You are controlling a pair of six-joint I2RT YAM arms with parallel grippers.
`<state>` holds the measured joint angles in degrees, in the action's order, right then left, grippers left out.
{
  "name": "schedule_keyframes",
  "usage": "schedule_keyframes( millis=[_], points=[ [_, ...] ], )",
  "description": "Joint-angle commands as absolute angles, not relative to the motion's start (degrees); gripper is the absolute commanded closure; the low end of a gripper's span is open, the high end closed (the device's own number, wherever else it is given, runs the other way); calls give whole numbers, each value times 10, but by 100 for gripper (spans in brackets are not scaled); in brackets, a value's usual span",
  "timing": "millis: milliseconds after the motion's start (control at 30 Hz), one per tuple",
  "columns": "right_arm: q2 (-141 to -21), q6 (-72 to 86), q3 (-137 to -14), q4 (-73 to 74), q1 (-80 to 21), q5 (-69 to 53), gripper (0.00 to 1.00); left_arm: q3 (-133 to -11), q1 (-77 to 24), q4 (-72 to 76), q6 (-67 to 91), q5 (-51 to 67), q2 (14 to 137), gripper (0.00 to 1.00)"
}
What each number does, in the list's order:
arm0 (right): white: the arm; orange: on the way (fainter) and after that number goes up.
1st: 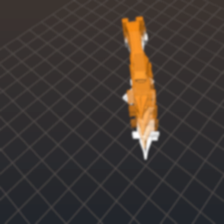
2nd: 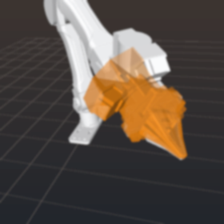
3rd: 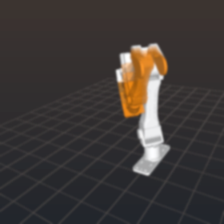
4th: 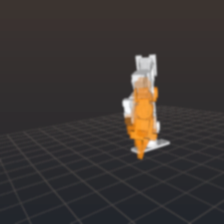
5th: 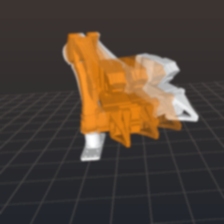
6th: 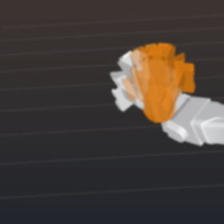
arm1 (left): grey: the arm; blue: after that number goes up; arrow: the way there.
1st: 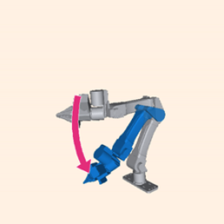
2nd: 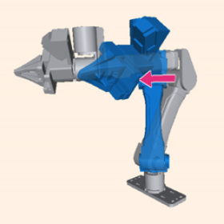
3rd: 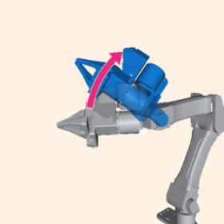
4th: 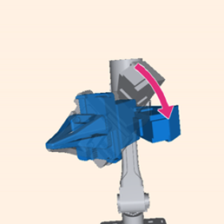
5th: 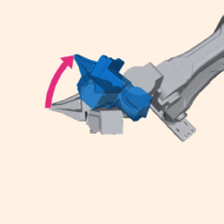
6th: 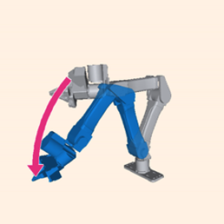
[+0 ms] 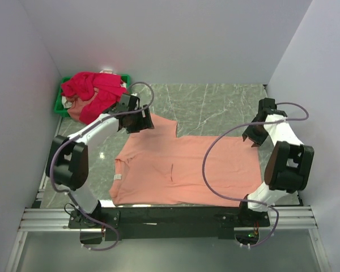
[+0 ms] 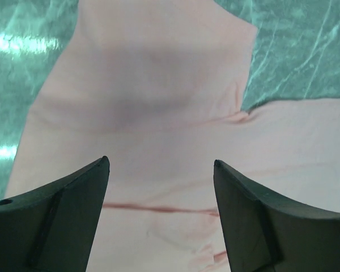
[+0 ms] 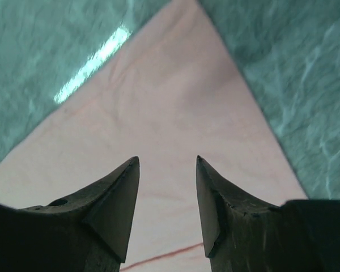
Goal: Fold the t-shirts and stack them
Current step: Fold the tshirt
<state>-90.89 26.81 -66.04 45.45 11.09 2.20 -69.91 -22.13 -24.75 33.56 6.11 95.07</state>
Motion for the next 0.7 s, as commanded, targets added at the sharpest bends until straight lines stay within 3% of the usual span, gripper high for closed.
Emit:
schedule_keyframes(
  millis=[0,667],
  points=[
    [-964,237,-707,446,125,71,48,-740,-219,-252,321,58,989,20],
    [-1137,216,-847,379,194,45,49,-845,-218,-212,352,78,1076,20]
  ],
)
